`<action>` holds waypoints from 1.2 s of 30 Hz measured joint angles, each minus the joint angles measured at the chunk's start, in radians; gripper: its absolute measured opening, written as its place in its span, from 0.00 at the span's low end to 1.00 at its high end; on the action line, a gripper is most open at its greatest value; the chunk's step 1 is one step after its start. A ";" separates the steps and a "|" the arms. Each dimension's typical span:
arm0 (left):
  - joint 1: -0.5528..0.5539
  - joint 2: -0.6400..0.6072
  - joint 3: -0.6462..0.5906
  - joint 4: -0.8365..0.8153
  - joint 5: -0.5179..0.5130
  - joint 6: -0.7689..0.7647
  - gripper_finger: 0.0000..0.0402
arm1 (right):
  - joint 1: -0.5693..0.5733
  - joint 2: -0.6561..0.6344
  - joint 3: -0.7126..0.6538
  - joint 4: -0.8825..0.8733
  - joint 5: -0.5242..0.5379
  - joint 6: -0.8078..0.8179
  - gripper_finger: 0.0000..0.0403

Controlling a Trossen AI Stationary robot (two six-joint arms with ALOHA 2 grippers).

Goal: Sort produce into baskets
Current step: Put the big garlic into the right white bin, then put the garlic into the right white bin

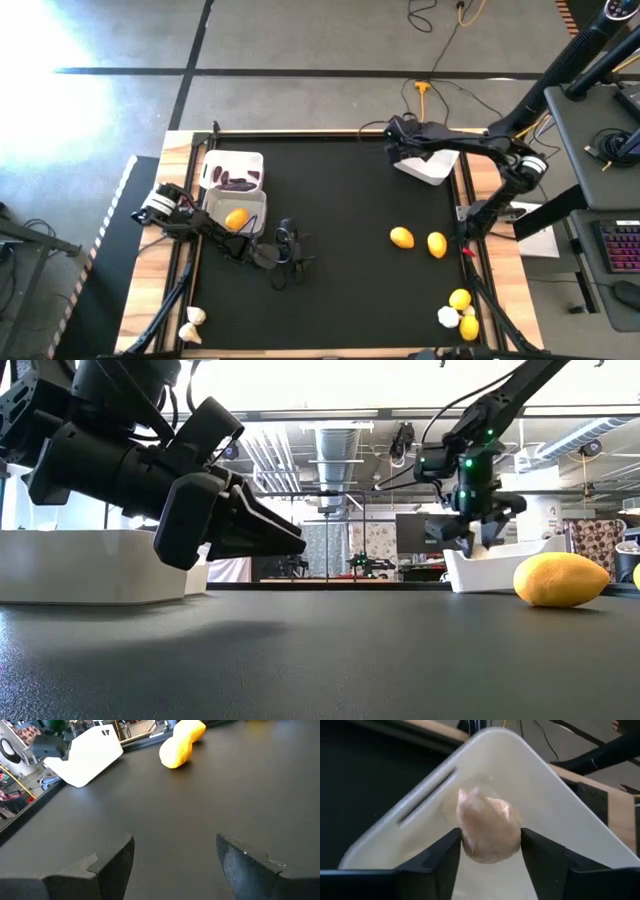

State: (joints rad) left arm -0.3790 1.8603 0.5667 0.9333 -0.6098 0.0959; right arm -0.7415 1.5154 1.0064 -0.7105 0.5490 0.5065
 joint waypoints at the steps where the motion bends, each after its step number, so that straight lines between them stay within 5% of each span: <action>1: 0.000 0.000 -0.001 0.000 0.000 0.000 0.65 | -0.001 0.004 0.002 0.013 -0.001 -0.004 0.51; 11: 0.000 0.000 -0.006 0.000 0.000 -0.002 0.65 | 0.054 0.004 0.002 0.042 -0.345 -0.054 0.64; 25: 0.000 0.000 -0.006 0.000 0.000 -0.014 0.65 | 0.177 -0.071 0.002 -0.050 -0.279 -0.029 0.61; 29: 0.000 0.000 -0.006 -0.010 0.000 -0.020 0.65 | 0.298 -0.115 0.002 -0.091 -0.141 0.032 0.59; 36: 0.000 0.000 -0.006 -0.010 0.000 -0.031 0.65 | 0.544 -0.154 0.002 -0.124 -0.127 0.211 0.55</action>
State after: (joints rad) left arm -0.3790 1.8603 0.5602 0.9232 -0.6100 0.0647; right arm -0.1975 1.3617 1.0080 -0.8349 0.4219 0.7172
